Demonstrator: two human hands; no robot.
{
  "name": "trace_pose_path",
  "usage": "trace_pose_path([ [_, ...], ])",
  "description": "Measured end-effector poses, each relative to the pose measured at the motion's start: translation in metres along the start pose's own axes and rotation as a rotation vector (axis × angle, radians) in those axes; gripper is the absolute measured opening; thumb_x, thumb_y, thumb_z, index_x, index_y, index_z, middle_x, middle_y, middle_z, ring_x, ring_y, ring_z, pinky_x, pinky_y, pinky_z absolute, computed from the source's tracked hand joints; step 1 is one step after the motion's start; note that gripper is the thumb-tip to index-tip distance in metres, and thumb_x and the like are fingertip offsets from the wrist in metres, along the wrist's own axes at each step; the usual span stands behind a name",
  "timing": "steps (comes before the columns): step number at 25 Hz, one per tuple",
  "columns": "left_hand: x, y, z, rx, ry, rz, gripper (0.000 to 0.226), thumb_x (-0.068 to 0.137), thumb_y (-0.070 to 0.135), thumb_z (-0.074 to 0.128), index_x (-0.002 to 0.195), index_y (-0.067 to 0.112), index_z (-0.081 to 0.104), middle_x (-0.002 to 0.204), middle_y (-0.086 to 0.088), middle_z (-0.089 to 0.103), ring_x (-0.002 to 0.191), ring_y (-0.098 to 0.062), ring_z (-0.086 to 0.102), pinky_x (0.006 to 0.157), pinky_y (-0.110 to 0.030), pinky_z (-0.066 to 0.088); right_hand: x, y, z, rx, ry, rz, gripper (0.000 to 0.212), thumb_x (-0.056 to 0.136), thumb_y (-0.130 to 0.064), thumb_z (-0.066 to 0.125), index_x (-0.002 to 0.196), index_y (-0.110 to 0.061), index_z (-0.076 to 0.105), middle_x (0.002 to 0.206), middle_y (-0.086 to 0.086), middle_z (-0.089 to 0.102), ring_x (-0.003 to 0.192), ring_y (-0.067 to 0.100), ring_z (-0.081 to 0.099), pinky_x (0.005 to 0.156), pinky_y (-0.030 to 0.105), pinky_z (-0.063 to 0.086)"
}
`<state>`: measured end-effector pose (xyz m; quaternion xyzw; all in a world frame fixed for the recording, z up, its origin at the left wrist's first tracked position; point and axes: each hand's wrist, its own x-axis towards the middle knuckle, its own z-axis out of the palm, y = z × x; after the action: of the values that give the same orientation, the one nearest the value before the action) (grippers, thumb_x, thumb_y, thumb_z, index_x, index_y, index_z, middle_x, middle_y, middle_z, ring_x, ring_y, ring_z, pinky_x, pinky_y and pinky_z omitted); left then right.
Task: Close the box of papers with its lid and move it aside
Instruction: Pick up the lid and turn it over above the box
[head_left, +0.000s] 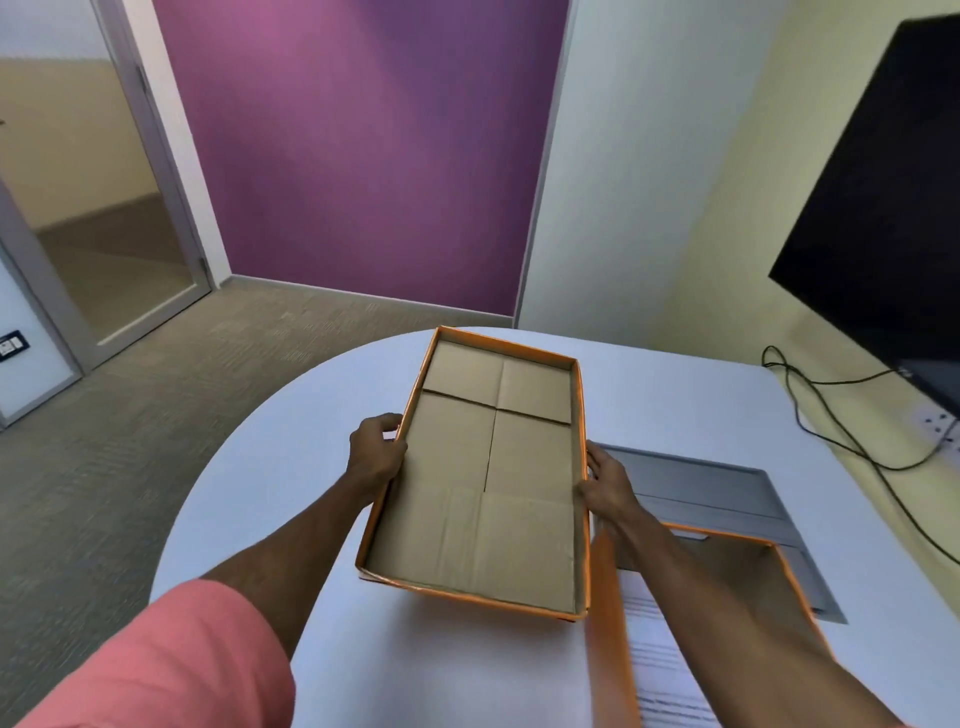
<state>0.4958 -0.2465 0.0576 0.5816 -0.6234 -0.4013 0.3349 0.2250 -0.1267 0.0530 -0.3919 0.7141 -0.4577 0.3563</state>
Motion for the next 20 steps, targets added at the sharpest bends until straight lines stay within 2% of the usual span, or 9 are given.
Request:
trace_pose_path([
  [3, -0.026, 0.040, 0.022, -0.007, -0.049, 0.052, 0.036, 0.086, -0.003, 0.054, 0.120, 0.004, 0.064, 0.116, -0.009, 0.067, 0.110, -0.023, 0.061, 0.090, -0.033, 0.050, -0.022, -0.004, -0.052, 0.049, -0.014, 0.020, 0.063, 0.077, 0.022, 0.057, 0.136, -0.001, 0.046, 0.131, 0.010, 0.053, 0.125, 0.024, 0.049, 0.099, 0.043, 0.048],
  [7, -0.066, 0.096, 0.049, 0.035, -0.065, 0.187, 0.037, 0.082, 0.000, 0.054, 0.117, 0.003, 0.066, 0.114, -0.009, 0.069, 0.102, -0.018, 0.062, 0.088, -0.028, 0.047, -0.039, 0.017, -0.119, 0.110, -0.027, 0.066, 0.068, 0.080, 0.024, 0.051, 0.141, -0.004, 0.040, 0.142, 0.013, 0.048, 0.131, 0.031, 0.046, 0.075, 0.036, 0.054],
  [13, -0.117, 0.162, 0.085, 0.040, 0.019, 0.348, 0.034, 0.083, 0.010, 0.058, 0.114, 0.004, 0.070, 0.110, -0.009, 0.072, 0.098, -0.019, 0.068, 0.091, -0.033, 0.054, -0.058, 0.052, -0.167, 0.276, -0.051, 0.150, 0.067, 0.079, 0.023, 0.053, 0.140, 0.001, 0.038, 0.143, 0.022, 0.047, 0.120, 0.034, 0.054, 0.087, 0.042, 0.053],
  [15, -0.131, 0.181, 0.098, 0.026, 0.020, 0.362, 0.032, 0.082, 0.010, 0.058, 0.111, 0.004, 0.071, 0.108, -0.009, 0.073, 0.096, -0.019, 0.069, 0.088, -0.032, 0.056, -0.062, 0.049, -0.176, 0.138, -0.021, 0.187, 0.073, 0.085, 0.004, 0.064, 0.146, 0.002, 0.025, 0.152, 0.022, 0.035, 0.133, 0.033, 0.044, 0.101, 0.045, 0.047],
  [17, -0.142, 0.194, 0.109, 0.020, 0.026, 0.360, 0.030, 0.082, 0.011, 0.060, 0.108, 0.003, 0.073, 0.105, -0.010, 0.074, 0.094, -0.020, 0.070, 0.087, -0.036, 0.058, -0.063, 0.036, -0.180, -0.109, 0.023, 0.128, 0.082, 0.087, -0.025, 0.067, 0.149, 0.000, 0.019, 0.156, 0.020, 0.028, 0.142, 0.032, 0.032, 0.114, 0.044, 0.033],
  [18, -0.146, 0.199, 0.115, 0.018, 0.036, 0.353, 0.029, 0.082, 0.012, 0.062, 0.107, 0.002, 0.073, 0.104, -0.011, 0.074, 0.093, -0.021, 0.070, 0.087, -0.037, 0.058, -0.063, 0.025, -0.180, -0.179, 0.038, 0.071, 0.080, 0.088, -0.034, 0.064, 0.148, 0.000, 0.022, 0.155, 0.019, 0.030, 0.142, 0.031, 0.032, 0.115, 0.043, 0.032],
  [20, -0.156, 0.207, 0.126, 0.002, 0.067, 0.324, 0.029, 0.081, 0.012, 0.065, 0.106, -0.001, 0.072, 0.104, -0.014, 0.073, 0.092, -0.023, 0.070, 0.085, -0.035, 0.058, -0.067, -0.003, -0.176, -0.154, 0.045, -0.034, 0.067, 0.091, -0.041, 0.058, 0.143, -0.003, 0.038, 0.148, 0.016, 0.043, 0.137, 0.030, 0.041, 0.111, 0.041, 0.035],
])
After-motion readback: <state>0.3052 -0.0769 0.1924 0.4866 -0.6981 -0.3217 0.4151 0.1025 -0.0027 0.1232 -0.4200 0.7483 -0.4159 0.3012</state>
